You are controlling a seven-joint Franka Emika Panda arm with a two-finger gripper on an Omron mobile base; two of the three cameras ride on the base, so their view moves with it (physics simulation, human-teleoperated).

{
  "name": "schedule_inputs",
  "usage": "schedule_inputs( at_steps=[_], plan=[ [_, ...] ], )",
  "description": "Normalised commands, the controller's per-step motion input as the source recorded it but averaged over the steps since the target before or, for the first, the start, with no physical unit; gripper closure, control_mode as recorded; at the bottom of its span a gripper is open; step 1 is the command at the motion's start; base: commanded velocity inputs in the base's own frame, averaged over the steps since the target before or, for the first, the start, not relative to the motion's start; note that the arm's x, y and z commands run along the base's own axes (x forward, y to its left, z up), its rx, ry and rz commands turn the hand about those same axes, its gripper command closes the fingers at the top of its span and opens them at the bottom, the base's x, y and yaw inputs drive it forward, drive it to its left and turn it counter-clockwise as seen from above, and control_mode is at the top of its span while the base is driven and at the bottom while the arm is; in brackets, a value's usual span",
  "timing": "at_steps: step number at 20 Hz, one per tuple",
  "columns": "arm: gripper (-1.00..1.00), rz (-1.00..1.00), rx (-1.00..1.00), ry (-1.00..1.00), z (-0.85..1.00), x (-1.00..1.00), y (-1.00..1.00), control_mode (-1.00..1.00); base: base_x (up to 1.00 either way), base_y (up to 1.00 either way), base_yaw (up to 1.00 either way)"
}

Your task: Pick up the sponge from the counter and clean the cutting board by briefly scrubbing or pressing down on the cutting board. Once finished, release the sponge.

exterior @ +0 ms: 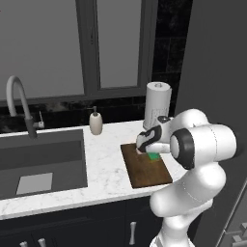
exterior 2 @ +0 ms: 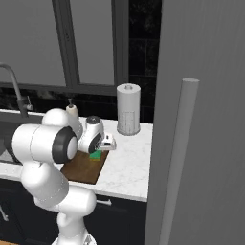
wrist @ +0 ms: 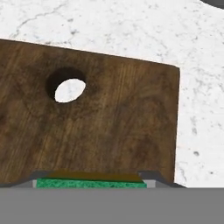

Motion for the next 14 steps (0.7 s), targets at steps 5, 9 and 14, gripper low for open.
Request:
schedule_inputs(
  at_steps=[5,9,14],
  plan=[
    [1.0,0.0,0.0,-0.02,-0.09,-0.42,0.0,-1.0,0.0,0.0,0.0],
    [1.0,0.0,-0.02,-0.02,-0.16,-0.66,0.0,-1.0,0.0,0.0,0.0],
    [1.0,0.0,0.0,0.0,-0.11,-0.51,0.0,-1.0,0.0,0.0,0.0]
  ],
)
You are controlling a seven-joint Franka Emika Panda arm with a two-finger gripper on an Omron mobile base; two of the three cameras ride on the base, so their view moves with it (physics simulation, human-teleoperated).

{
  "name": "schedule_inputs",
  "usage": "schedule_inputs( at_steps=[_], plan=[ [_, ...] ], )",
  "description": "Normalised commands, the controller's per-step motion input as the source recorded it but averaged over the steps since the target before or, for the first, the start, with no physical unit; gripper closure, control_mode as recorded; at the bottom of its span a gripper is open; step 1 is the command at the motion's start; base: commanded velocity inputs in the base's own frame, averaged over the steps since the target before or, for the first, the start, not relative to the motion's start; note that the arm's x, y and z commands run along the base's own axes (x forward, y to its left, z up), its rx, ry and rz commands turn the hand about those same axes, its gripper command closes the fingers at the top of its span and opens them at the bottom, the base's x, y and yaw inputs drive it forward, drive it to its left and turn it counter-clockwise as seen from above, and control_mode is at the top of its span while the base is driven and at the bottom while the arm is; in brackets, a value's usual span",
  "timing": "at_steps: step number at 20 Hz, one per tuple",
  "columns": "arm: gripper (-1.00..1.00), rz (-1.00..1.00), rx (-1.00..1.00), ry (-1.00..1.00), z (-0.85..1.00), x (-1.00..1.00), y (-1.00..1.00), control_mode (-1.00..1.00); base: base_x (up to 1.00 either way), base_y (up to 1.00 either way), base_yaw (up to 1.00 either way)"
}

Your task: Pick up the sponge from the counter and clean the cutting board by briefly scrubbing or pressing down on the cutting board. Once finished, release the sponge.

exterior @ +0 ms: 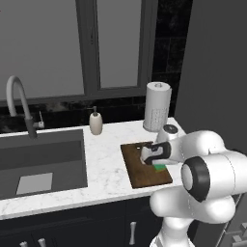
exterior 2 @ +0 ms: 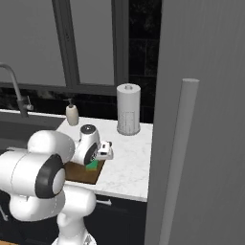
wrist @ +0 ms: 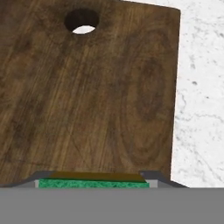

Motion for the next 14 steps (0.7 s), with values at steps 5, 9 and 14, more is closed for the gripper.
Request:
schedule_inputs(
  at_steps=[5,9,14],
  plan=[
    [1.0,0.0,0.0,0.0,-0.01,-0.02,0.0,-1.0,0.0,0.0,0.0],
    [1.0,0.0,0.0,0.0,0.0,0.19,0.0,-1.0,0.0,0.0,0.0],
    [1.0,0.0,0.0,0.0,0.0,0.62,0.0,-1.0,0.0,0.0,0.0]
  ],
)
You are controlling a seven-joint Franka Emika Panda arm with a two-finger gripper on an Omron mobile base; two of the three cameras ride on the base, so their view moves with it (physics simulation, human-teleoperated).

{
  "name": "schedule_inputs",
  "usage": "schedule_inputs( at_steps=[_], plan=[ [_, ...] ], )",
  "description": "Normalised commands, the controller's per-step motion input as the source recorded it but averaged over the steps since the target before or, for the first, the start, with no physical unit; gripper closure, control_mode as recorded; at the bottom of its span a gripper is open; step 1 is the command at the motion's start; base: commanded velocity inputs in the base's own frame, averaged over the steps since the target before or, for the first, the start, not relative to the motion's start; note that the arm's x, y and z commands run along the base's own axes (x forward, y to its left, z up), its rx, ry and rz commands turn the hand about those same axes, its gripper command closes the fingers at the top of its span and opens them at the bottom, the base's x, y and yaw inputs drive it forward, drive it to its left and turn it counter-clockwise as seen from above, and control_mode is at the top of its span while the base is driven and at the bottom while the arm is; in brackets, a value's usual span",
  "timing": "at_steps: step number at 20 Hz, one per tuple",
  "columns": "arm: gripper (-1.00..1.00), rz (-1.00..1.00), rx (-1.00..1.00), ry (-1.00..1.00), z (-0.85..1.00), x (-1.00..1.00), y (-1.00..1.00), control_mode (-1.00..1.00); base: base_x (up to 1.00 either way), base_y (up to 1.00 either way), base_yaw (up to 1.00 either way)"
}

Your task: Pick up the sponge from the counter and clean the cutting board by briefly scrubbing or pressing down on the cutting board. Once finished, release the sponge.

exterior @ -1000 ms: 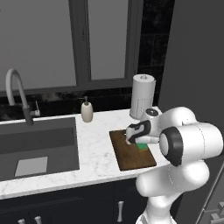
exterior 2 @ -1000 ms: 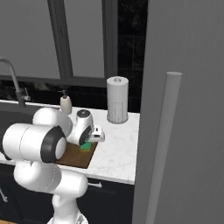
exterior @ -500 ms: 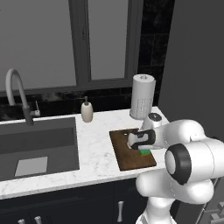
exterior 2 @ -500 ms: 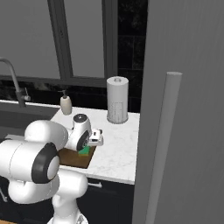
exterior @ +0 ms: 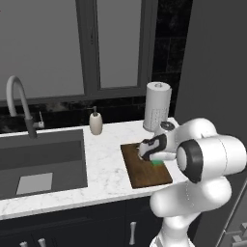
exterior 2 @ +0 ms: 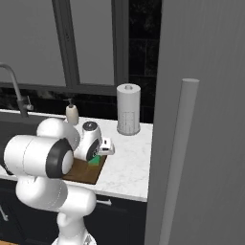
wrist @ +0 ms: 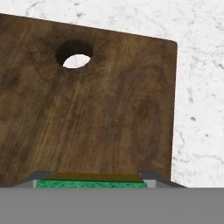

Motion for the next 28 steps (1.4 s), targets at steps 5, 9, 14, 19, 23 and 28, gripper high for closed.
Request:
schedule_inputs(
  at_steps=[5,9,14,19,23,28],
  plan=[
    [1.0,0.0,0.0,0.0,0.0,0.6,0.0,-1.0,0.0,0.0,0.0],
    [1.0,0.0,0.0,0.0,0.0,0.37,0.0,-1.0,0.0,0.0,0.0],
    [1.0,0.0,0.0,0.0,-0.05,-0.29,0.0,-1.0,0.0,0.0,0.0],
    [1.0,0.0,0.0,0.0,-0.2,-0.78,0.0,-1.0,0.0,0.0,0.0],
    [1.0,0.0,0.0,0.0,-0.28,-0.72,0.0,-1.0,0.0,0.0,0.0],
    [1.0,0.0,0.0,0.0,-0.24,-0.24,0.05,-1.0,0.0,0.0,0.0]
  ],
)
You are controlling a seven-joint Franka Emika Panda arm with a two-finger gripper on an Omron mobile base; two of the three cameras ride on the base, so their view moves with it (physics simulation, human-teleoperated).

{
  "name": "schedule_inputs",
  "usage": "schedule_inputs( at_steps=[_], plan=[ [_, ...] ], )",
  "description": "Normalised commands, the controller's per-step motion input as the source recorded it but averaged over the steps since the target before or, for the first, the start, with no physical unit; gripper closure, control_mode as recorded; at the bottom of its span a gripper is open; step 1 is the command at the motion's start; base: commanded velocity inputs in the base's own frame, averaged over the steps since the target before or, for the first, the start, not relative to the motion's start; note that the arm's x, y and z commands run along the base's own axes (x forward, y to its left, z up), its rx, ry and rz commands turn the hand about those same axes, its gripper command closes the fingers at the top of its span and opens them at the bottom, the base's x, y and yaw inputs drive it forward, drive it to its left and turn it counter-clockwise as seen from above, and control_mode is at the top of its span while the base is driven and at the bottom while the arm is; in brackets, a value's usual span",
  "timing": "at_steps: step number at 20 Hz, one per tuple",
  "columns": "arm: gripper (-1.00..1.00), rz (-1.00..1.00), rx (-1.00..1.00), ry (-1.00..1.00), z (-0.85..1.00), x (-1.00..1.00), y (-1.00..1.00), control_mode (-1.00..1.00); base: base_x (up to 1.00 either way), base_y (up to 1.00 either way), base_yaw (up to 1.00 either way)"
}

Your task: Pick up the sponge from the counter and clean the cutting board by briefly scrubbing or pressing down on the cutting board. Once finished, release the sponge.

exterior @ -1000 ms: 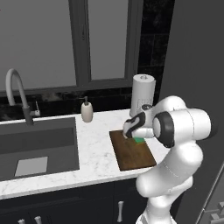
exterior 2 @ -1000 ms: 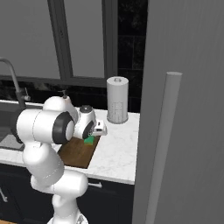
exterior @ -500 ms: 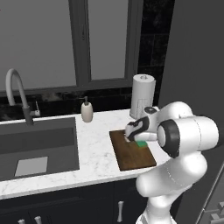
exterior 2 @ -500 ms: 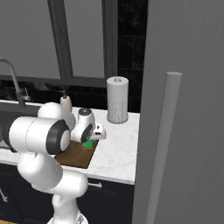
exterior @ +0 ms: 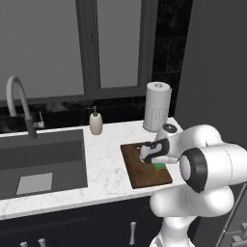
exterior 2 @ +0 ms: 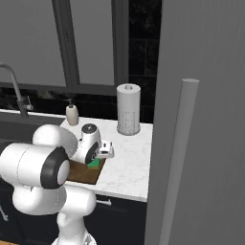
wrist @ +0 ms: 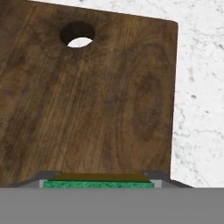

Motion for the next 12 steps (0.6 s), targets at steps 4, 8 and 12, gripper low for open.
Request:
schedule_inputs(
  at_steps=[4,8,12],
  plan=[
    [1.0,0.0,0.0,0.0,-0.18,-0.04,0.16,-1.0,0.0,0.0,0.0],
    [1.0,-0.01,0.0,0.0,-0.04,0.23,0.1,-1.0,0.0,0.0,0.0],
    [1.0,-0.05,0.0,0.0,0.0,0.61,0.0,-1.0,0.0,0.0,0.0]
  ],
)
